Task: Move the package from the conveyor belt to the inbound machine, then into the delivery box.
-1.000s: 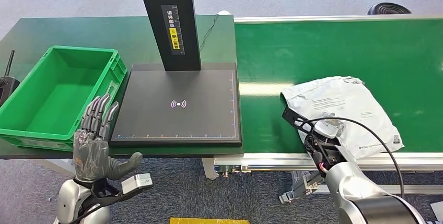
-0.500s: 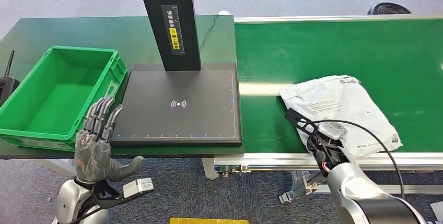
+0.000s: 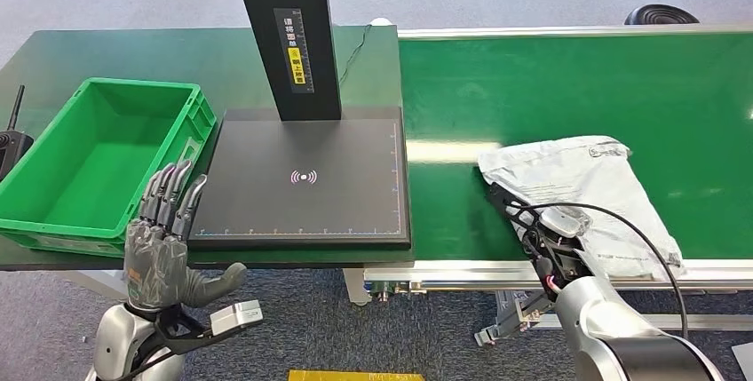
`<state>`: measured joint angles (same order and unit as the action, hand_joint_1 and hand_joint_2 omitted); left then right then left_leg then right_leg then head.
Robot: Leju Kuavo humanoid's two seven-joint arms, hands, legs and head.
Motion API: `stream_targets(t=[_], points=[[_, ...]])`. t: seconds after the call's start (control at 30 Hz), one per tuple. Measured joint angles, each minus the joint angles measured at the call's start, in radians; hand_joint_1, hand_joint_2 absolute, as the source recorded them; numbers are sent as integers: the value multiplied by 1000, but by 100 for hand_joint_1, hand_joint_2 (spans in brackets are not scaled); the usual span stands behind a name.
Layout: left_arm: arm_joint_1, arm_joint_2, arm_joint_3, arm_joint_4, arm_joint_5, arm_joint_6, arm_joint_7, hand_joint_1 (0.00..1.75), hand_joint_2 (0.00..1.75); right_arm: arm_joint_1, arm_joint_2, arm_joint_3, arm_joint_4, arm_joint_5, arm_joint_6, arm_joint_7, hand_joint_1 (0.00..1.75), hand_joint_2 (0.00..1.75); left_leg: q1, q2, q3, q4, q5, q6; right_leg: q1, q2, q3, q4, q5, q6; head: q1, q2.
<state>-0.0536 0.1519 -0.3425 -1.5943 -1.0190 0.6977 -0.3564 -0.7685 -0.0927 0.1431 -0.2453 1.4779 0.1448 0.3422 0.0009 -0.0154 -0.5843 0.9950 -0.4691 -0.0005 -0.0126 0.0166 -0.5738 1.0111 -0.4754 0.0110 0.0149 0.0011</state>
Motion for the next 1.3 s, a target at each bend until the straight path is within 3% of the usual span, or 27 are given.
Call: stream_targets(t=[0.13,0.5,0.67,0.93,1.3], points=[[3,3,-5,-15,-10,0,21,0,0,1,5,-4,0,-22,-97,-64,175,175,0,0,0,0,0,0,0,0,0,0,0,0,0,0],[67,-8,-6,-69,-89,-1,70,0,0,0,37,-88,-39,-159,-545,-391,175,175,0,0,0,0,0,0,0,0,0,0,0,0,0,0],[77,-30,-3,-72,-117,0,81,0,0,-3,60,-128,-80,-233,-662,-531,175,175,0,0,0,0,0,0,0,0,0,0,0,0,0,0],[76,-62,11,-79,-143,-21,101,0,0,31,127,-102,-221,-308,-678,-714,175,175,0,1,0,0,0,0,1,1,0,0,0,0,0,0],[79,-86,29,-122,-158,-67,110,0,0,117,214,222,-458,-299,-588,-728,175,175,2,2,0,0,0,0,1,1,-1,0,0,0,0,0]])
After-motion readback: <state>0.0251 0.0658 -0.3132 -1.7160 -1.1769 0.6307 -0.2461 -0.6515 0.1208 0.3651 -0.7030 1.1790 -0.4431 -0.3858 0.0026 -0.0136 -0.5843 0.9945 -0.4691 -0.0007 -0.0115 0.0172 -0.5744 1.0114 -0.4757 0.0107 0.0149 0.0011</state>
